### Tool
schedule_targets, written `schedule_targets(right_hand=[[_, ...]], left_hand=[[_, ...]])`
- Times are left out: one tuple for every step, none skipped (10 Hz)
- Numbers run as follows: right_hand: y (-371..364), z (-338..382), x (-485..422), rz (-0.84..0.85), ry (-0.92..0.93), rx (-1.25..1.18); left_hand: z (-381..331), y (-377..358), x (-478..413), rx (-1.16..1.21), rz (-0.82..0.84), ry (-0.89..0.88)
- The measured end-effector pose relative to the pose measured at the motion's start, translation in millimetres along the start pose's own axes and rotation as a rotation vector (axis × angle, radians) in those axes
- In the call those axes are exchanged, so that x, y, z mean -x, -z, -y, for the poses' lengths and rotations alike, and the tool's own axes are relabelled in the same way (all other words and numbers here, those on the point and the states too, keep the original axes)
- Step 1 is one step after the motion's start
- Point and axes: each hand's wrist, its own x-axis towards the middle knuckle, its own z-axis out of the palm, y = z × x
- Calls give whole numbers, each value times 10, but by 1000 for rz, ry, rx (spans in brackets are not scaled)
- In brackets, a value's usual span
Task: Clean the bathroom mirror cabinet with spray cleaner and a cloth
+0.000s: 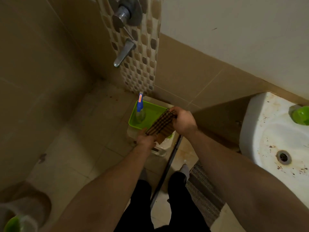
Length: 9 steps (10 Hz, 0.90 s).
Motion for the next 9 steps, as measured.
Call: schedule_targets(right_hand=[[-66,27,-317,43,41,102],[-140,5,-526,51,73,144],[-246,-54,-694,112,86,181],[-346,-111,-795,161,76,202],[-427,-160,-836,175,93,193],[-431,-195,-775,159,113,163],[-360,-255,-650,110,127,140],[-238,-268,-386,58,108,181],[-156,-245,-178,-4,115,242]], left_hand=[[-4,-99,-224,60,42,40],[10,-168,-396,128,96,99],[44,-239,-549,160,119,139],[95,-270,-619,161,130,175],[157,-266,-681,122,134,209],[182,-198,-702,40,30,177],[171,-61,-704,-58,-59,140],[67,57,-511,-300,-66,60],[-25,77,-283,-498,-65,-110]])
